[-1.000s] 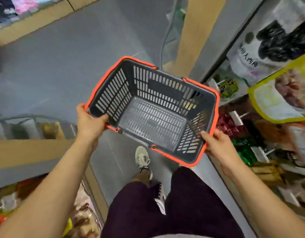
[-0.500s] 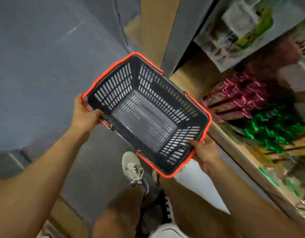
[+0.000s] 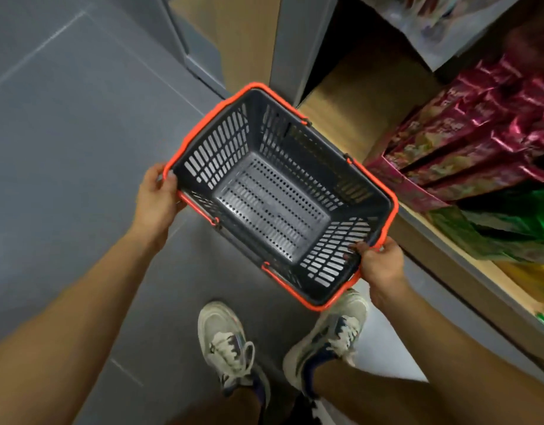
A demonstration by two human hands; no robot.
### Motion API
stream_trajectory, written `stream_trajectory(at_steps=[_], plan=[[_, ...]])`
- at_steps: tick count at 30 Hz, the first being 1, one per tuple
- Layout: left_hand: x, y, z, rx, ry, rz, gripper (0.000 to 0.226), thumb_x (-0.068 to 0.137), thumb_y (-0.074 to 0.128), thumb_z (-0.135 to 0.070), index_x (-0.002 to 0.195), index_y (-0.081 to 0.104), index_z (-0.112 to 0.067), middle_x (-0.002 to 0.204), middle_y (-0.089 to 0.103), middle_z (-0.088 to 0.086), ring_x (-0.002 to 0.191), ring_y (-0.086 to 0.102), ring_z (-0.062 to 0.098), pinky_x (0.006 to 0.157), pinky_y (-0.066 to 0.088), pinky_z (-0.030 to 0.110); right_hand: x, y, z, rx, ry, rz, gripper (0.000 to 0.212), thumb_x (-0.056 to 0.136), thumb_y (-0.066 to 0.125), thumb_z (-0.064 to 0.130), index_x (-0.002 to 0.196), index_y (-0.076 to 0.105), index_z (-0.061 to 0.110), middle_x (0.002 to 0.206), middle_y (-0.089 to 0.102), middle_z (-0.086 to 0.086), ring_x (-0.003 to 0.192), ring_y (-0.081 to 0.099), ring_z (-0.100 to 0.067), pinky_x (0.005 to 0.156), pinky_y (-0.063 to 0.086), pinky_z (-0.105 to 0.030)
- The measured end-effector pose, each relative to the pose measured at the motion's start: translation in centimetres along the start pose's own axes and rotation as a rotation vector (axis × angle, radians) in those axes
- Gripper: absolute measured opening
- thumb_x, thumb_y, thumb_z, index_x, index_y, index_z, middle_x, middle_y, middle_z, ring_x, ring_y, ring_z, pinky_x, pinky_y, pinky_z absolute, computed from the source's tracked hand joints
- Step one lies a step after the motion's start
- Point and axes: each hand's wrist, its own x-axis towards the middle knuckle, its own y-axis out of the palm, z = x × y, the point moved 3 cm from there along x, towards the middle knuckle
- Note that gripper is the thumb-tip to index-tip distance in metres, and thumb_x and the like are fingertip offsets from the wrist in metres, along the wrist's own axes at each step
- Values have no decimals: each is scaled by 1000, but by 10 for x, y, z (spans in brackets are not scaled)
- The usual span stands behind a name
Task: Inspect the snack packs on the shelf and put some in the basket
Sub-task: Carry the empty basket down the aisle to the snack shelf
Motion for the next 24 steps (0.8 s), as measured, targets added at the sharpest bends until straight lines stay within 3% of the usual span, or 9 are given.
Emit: stream_trajectory(at_steps=[4, 7, 12, 14, 16, 19, 22, 24], plan=[[15, 8, 8, 25, 144, 23, 21, 104, 41, -13, 122, 51, -6, 89, 59, -1, 73, 60, 4, 72, 58, 27, 14, 11, -10, -47, -127, -117, 8, 93, 56, 11, 100, 59, 14, 96, 70, -14, 90, 66, -36, 88, 52, -51], [22, 8, 19, 10, 212, 10, 16, 103, 44, -12, 118, 50, -10, 89, 62, -2, 71, 62, 2, 71, 59, 25, 23, 22, -17, -9, -190, -181, 10, 95, 54, 18, 103, 57, 12, 96, 67, -14, 91, 65, -37, 88, 51, -53], [27, 7, 29, -41, 231, -26, 21, 99, 53, -9, 116, 47, -20, 91, 60, -1, 68, 63, -2, 62, 56, 18, 33, 40, -15, 57, -258, -176, 7, 98, 50, 22, 96, 52, 16, 83, 59, -2, 89, 61, -33, 83, 49, -44], [27, 11, 29, -34, 171, 3, 29, 98, 55, -10, 124, 46, -19, 105, 62, 4, 79, 65, 1, 71, 56, 23, 34, 41, -15, 83, -253, -166, 9, 98, 50, 23, 94, 51, 15, 81, 60, -3, 91, 61, -35, 80, 48, -41], [18, 10, 28, 43, 119, 16, 48, 96, 60, -15, 139, 38, -14, 126, 57, 10, 104, 64, 17, 90, 53, 37, 35, 38, -14, 114, -179, -85, 12, 99, 51, 27, 98, 52, 14, 92, 65, -11, 93, 62, -35, 84, 51, -45], [-9, 7, 12, 526, 240, -153, 70, 87, 70, -25, 146, 34, -14, 141, 46, 17, 130, 43, 34, 111, 33, 45, 28, 23, -7, 120, 26, 138, 29, 93, 59, 34, 109, 52, 12, 104, 64, -15, 86, 63, -30, 74, 54, -41], [-44, 28, -27, 472, 402, -5, 37, 90, 64, -9, 126, 58, -10, 122, 63, 16, 108, 58, 31, 98, 43, 37, 10, -17, 17, -208, -150, 151, 52, 87, 65, 31, 129, 47, 8, 108, 60, -13, 91, 58, -27, 77, 49, -38], [-75, 51, -54, 401, 403, 225, 19, 94, 54, -1, 98, 69, -13, 96, 71, 13, 88, 63, 27, 85, 50, 34, -16, -55, 36, -471, -357, 149, 43, 87, 63, 28, 125, 54, 12, 111, 64, -10, 100, 61, -28, 85, 50, -36]])
